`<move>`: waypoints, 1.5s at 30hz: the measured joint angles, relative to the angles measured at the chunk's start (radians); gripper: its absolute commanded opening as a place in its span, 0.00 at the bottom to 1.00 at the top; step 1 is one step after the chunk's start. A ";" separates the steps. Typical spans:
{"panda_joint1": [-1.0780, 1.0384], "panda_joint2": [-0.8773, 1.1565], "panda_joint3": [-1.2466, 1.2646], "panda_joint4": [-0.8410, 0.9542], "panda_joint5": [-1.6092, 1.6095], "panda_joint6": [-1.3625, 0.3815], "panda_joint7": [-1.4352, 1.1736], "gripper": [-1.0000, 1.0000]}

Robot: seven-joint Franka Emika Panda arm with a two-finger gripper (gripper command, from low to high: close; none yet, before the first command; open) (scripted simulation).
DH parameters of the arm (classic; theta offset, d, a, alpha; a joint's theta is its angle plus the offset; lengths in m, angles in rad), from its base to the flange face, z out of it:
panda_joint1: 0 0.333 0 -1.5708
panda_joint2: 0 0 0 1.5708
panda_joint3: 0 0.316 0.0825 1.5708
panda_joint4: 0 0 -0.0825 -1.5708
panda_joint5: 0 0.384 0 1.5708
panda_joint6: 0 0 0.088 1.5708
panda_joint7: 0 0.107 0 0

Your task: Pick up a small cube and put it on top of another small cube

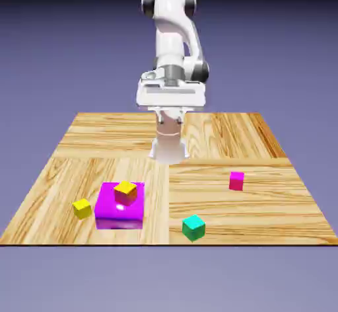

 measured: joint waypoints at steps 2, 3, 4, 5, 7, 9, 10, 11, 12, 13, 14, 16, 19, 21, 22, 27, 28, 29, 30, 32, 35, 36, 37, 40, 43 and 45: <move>0.004 0.072 0.010 0.056 -0.017 -0.065 -0.010 0.50; 0.006 0.109 0.015 0.085 -0.025 -0.098 -0.015 0.50; 0.008 0.145 0.020 0.113 -0.033 -0.131 -0.020 0.50; 0.010 0.181 0.025 0.141 -0.042 -0.163 -0.025 0.50; 0.014 0.254 0.036 0.197 -0.058 -0.229 -0.036 0.50; 0.019 0.326 0.046 0.254 -0.075 -0.294 -0.046 0.50; 0.021 0.362 0.051 0.282 -0.083 -0.327 -0.051 0.50; 0.023 0.399 0.056 0.310 -0.092 -0.359 -0.056 0.50; 0.026 0.435 0.061 0.338 -0.100 -0.392 -0.061 0.50; 0.030 0.471 0.066 0.366 -0.108 -0.425 -0.066 0.50; 0.032 0.507 0.071 0.395 -0.117 -0.457 -0.071 0.50; 0.035 0.580 0.082 0.451 -0.133 -0.523 -0.081 0.50; 0.039 0.689 0.097 0.536 -0.158 -0.621 -0.097 0.50; 0.043 0.761 0.107 0.592 -0.175 -0.686 -0.107 0.50; 0.045 0.797 0.112 0.620 -0.183 -0.719 -0.112 0.50; 0.056 0.979 0.138 0.761 -0.225 -0.882 -0.137 0.50; 0.058 1.015 0.143 0.789 -0.233 -0.915 -0.142 0.50; 0.059 1.038 0.146 0.808 -0.239 -0.936 -0.146 0.50; 0.059 1.038 0.146 0.808 -0.239 -0.936 -0.146 0.50; 0.059 1.096 0.131 0.778 -0.260 -0.849 -0.130 0.50; 0.059 1.136 0.121 0.757 -0.275 -0.789 -0.119 0.00; 0.059 1.136 0.121 0.757 -0.273 -0.789 -0.120 0.00; 0.059 1.107 0.128 0.772 -0.261 -0.833 -0.129 0.00; 0.058 1.019 0.168 0.785 -0.218 -0.932 -0.127 0.00; 0.054 0.926 0.276 0.676 -0.134 -0.913 -0.032 0.00; 0.051 0.864 0.348 0.604 -0.078 -0.899 0.032 0.00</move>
